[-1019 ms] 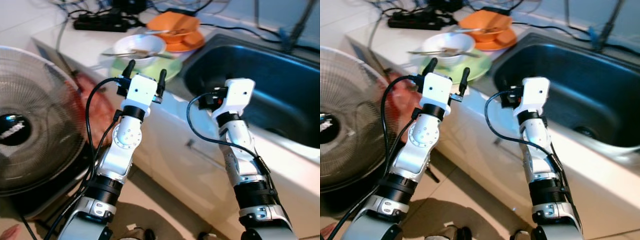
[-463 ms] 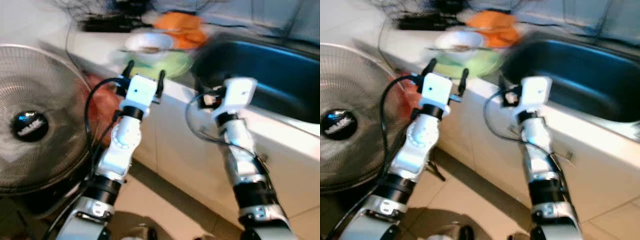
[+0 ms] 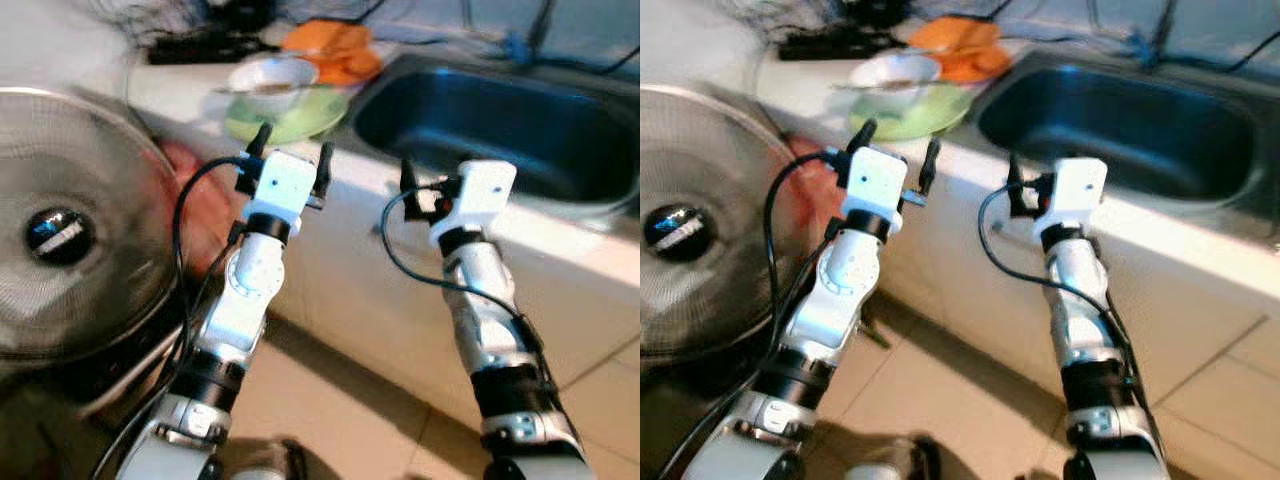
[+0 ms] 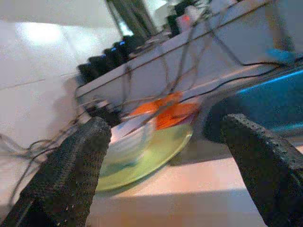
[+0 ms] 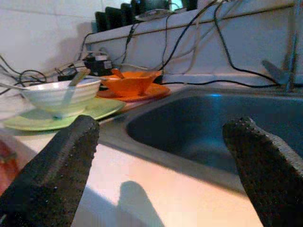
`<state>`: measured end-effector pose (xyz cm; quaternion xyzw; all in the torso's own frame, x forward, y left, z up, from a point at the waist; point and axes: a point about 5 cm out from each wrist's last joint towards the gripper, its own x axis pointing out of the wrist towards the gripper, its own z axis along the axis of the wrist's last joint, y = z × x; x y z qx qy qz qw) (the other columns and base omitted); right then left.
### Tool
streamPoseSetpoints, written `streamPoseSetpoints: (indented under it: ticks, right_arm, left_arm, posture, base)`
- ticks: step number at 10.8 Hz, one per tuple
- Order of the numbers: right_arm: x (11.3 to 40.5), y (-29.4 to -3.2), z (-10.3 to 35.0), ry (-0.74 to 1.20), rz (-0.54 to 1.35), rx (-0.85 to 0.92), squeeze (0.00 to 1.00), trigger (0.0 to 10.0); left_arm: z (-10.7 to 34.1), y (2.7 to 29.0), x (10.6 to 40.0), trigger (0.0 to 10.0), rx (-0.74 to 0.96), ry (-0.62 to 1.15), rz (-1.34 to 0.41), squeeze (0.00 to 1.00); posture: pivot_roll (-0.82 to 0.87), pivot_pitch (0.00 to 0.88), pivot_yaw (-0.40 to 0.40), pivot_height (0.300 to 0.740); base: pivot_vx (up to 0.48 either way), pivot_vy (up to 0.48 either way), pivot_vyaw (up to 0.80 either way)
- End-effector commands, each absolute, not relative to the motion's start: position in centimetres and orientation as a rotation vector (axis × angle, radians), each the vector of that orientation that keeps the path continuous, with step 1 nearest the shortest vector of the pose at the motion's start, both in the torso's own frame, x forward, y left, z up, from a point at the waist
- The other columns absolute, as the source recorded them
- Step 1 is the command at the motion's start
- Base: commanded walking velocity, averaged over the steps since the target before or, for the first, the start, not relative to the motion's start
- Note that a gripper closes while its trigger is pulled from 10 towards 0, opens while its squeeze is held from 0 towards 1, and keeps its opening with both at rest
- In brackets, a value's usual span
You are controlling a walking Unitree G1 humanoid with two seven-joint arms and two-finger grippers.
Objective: Kitchen organization
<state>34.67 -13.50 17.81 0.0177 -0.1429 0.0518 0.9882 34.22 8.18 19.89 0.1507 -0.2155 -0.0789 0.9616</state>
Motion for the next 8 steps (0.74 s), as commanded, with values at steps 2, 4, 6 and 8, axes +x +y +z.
streamPoseSetpoints:
  ticks: [2, 4, 6, 8]
  right_arm:
    - [34.83, -13.45, 18.14, -0.290, 0.101, 0.041, 0.00, 10.0]
    - [34.84, -13.43, 18.16, -0.290, 0.102, 0.042, 0.00, 10.0]
    - [34.82, -13.38, 18.15, -0.290, 0.103, 0.044, 0.00, 10.0]
    - [34.79, -13.38, 18.13, -0.291, 0.103, 0.048, 0.00, 10.0]
  left_arm:
    - [20.20, 8.59, 34.41, 10.0, 0.313, -0.439, -0.143, 0.00]
    - [20.23, 8.64, 34.42, 10.0, 0.315, -0.439, -0.139, 0.00]
    - [20.25, 8.69, 34.40, 10.0, 0.312, -0.440, -0.135, 0.00]
    - [20.27, 8.69, 34.38, 10.0, 0.313, -0.441, -0.135, 0.00]
  posture:
    - [0.00, 0.105, 0.068, 0.740]
    - [0.00, 0.104, 0.069, 0.740]
    - [0.00, 0.103, 0.070, 0.740]
    - [0.00, 0.103, 0.070, 0.740]
  base:
    - [0.000, 0.000, 0.00]
    - [0.000, 0.000, 0.00]
    - [0.249, 0.000, 0.00]
    - [0.272, 0.000, 0.00]
